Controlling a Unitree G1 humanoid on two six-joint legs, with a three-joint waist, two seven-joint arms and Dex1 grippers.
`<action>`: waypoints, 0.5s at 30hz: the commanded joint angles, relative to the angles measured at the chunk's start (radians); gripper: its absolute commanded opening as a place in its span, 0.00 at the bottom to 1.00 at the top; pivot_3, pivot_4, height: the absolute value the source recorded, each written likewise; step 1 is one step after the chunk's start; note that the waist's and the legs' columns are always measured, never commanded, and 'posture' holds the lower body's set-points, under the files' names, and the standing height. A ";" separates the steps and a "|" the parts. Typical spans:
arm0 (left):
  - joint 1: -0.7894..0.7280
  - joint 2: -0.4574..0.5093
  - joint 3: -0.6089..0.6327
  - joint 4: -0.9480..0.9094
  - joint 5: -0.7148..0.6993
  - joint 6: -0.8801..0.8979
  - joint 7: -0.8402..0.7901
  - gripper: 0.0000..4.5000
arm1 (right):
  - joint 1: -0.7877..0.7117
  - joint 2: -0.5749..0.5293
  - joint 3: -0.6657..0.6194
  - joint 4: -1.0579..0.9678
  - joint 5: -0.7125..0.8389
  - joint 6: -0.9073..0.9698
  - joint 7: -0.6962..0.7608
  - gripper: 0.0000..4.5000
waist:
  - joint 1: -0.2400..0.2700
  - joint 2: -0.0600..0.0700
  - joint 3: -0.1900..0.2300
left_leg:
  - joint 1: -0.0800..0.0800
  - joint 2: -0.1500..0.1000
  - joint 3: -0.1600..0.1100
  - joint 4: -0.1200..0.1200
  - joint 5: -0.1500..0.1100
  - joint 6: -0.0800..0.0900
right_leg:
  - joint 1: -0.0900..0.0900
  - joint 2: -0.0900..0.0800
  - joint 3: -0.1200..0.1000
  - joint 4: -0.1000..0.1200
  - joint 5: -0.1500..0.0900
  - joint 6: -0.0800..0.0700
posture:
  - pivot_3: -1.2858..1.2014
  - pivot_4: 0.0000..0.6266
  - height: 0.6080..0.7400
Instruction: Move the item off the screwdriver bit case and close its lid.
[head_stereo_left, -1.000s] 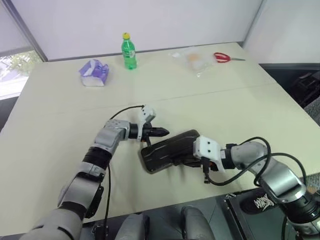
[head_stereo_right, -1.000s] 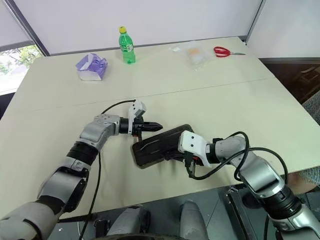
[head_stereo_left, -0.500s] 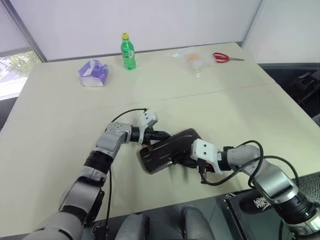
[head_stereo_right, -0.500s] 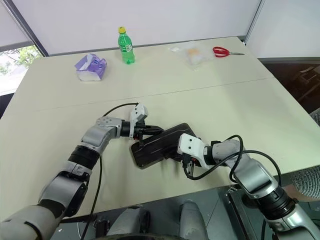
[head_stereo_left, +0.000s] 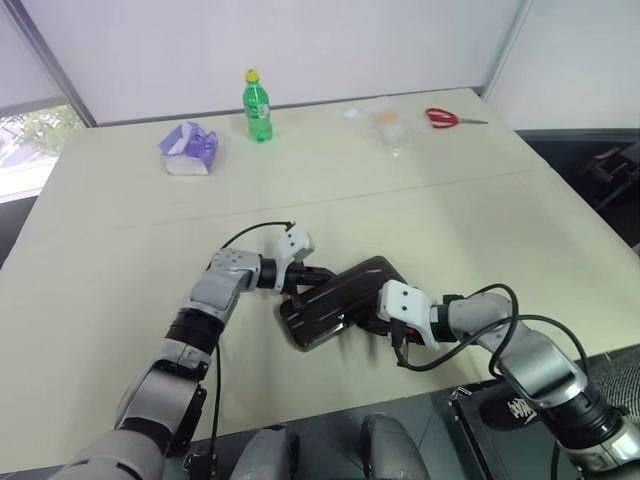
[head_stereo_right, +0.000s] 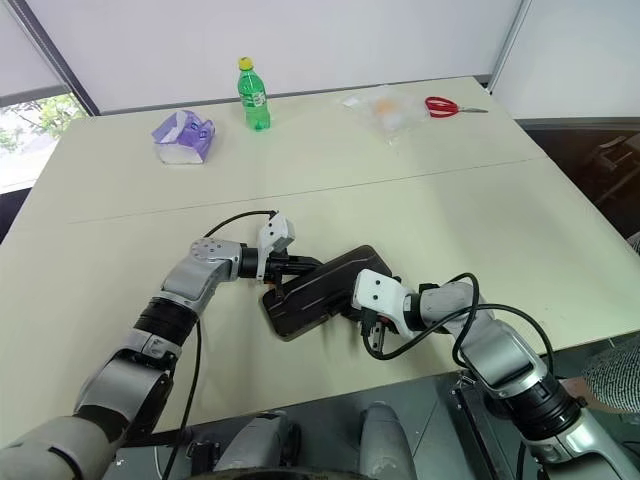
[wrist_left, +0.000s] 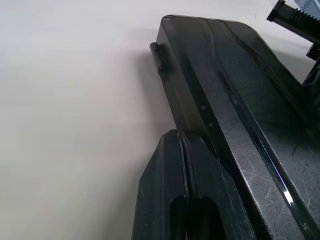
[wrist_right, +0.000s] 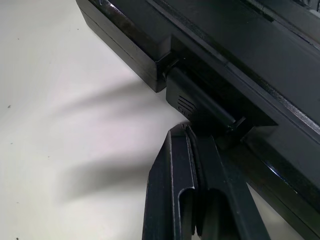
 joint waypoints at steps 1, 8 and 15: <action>0.047 0.004 -0.020 -0.054 -0.026 0.044 -0.040 0.00 | 0.023 -0.042 -0.080 -0.122 0.059 0.032 0.020 0.00 | 0.003 0.000 0.000 | -0.001 0.000 0.000 0.000 0.000 0.000 | 0.000 0.000 0.000 0.000 0.000 0.000 | 0.52 0.24 1.00; 0.081 0.137 0.092 -0.320 -0.138 0.199 -0.031 0.00 | 0.076 -0.171 -0.226 -0.266 0.169 0.085 0.078 0.00 | 0.000 -0.001 0.003 | -0.003 0.001 0.000 0.000 -0.001 0.001 | -0.003 0.000 0.000 -0.001 0.000 0.000 | 0.52 0.24 1.00; 0.176 0.295 0.247 -0.649 -0.300 0.415 0.035 0.00 | 0.023 -0.302 -0.435 -0.251 0.254 0.093 0.129 0.00 | 0.000 -0.001 0.005 | -0.003 0.001 0.000 -0.001 -0.001 0.002 | -0.003 0.000 0.000 -0.001 0.000 0.000 | 0.52 0.24 1.00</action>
